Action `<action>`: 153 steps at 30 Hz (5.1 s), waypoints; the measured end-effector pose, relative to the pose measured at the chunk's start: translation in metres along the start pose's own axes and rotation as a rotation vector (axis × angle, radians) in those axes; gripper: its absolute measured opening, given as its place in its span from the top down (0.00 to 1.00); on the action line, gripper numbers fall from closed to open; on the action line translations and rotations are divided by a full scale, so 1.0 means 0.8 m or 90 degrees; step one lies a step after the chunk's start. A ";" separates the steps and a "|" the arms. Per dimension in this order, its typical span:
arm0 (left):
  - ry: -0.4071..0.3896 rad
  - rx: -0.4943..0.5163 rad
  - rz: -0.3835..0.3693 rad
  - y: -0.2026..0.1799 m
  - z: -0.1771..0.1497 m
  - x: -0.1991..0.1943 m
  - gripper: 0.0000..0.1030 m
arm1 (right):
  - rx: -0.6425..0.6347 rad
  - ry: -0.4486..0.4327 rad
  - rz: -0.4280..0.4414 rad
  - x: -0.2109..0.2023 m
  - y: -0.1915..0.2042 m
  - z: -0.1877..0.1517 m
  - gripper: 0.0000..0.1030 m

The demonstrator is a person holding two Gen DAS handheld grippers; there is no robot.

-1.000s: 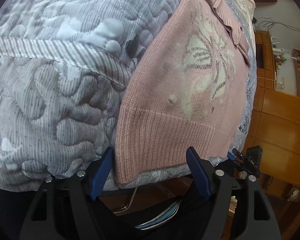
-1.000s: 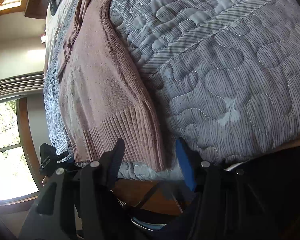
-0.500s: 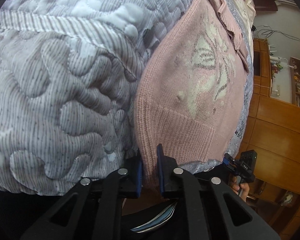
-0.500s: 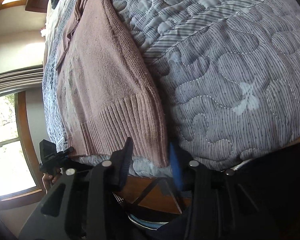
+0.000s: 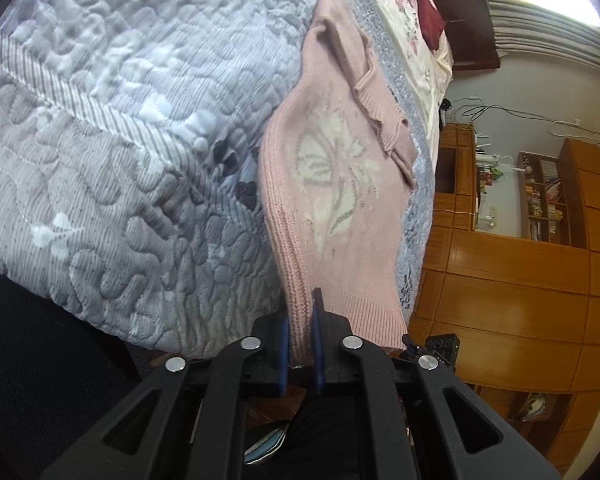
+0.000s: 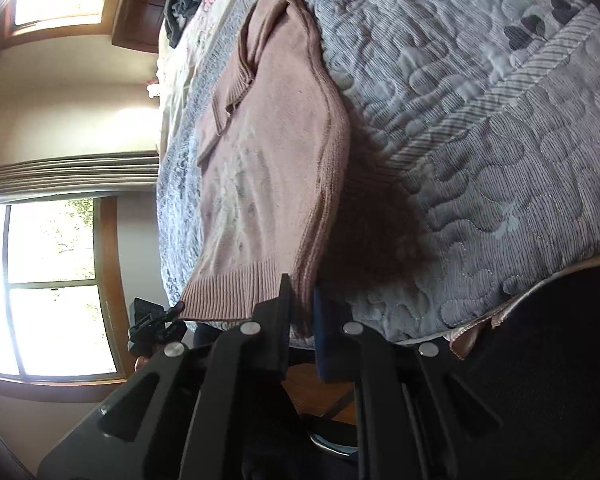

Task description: Fold small clothes

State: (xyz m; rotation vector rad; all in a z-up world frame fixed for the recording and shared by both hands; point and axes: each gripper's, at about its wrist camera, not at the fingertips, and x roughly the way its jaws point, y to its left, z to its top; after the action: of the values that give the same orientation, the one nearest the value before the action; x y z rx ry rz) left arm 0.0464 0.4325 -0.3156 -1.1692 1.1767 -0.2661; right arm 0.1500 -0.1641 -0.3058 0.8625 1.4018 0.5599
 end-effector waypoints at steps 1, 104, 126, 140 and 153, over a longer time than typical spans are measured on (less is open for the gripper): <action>-0.006 0.003 -0.007 -0.009 0.004 -0.003 0.91 | -0.001 -0.006 0.010 -0.005 0.006 0.004 0.92; -0.132 0.258 0.230 -0.200 0.529 0.206 0.95 | -0.266 -0.181 -0.334 0.145 0.162 0.527 1.00; -0.134 0.228 0.204 -0.183 0.558 0.237 0.95 | -0.246 -0.208 -0.330 0.193 0.155 0.556 0.92; -0.159 0.209 0.189 -0.182 0.537 0.228 0.89 | -0.199 -0.213 -0.255 0.200 0.122 0.548 0.71; -0.072 0.215 0.116 -0.154 0.481 0.235 0.96 | -0.161 -0.129 -0.127 0.184 0.097 0.497 0.84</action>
State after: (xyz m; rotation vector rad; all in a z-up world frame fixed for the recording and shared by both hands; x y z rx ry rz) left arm 0.4888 0.4667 -0.3545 -0.7673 1.0815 -0.2458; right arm 0.5699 -0.0768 -0.3524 0.5525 1.1864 0.4711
